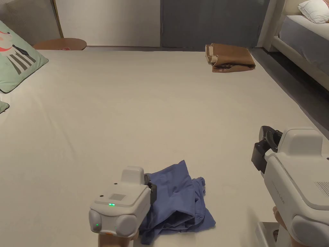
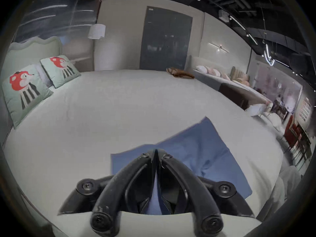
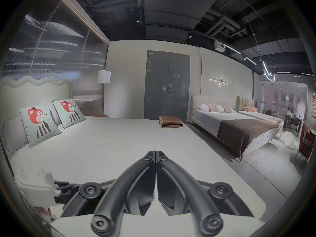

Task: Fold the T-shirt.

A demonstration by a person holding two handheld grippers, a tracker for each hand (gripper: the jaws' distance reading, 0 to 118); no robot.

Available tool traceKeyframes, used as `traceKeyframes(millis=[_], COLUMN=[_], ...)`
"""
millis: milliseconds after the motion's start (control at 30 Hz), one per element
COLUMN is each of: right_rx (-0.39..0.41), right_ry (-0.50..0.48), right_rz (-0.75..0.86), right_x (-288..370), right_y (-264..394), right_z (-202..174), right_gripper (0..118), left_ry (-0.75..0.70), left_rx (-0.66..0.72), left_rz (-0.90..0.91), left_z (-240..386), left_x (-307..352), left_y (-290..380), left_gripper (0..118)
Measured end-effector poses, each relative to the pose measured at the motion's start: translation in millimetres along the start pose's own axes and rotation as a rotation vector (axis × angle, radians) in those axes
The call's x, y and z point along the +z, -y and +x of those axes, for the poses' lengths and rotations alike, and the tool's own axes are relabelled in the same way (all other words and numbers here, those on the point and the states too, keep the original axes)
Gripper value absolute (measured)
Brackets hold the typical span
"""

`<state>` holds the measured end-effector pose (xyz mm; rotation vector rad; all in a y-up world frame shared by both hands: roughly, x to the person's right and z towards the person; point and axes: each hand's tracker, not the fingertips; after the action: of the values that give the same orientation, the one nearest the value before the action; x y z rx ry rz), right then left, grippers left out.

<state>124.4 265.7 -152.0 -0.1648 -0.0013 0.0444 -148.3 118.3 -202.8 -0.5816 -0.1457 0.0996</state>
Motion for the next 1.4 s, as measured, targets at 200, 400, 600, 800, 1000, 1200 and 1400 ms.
traceKeyframes(millis=[200,400,600,800,1000,1200,1400], right_rx=[-0.002,-0.002,-0.005,-0.008,0.001,0.003,0.001], right_ry=[0.024,0.044,0.067,0.072,0.057,0.025,-0.009], right_rz=[-0.01,-0.023,-0.026,-0.023,-0.006,0.024,0.058], right_x=[3.8,3.0,4.2,10.3,14.7,17.0,18.3], right_y=[0.7,4.0,8.0,4.8,-1.2,-8.5,-13.7], right_z=[9.9,23.6,34.1,32.4,24.5,7.3,-15.4], right_gripper=[0,0,0,0,0,0,0], left_ry=[0.071,0.122,0.14,0.21,0.263,0.173,-0.002], left_rx=[-0.066,-0.107,-0.106,-0.045,-0.049,-0.087,-0.092], left_rz=[-0.07,-0.106,-0.122,-0.104,0.042,0.222,0.353], left_z=[45.5,84.9,108.2,114.0,99.0,48.2,-12.8], left_x=[-25.1,-35.7,-45.7,-25.7,9.7,60.3,99.0], left_y=[11.0,24.1,28.6,20.9,-13.6,-63.4,-94.3], left_gripper=[0,0,0,0,0,0,0])
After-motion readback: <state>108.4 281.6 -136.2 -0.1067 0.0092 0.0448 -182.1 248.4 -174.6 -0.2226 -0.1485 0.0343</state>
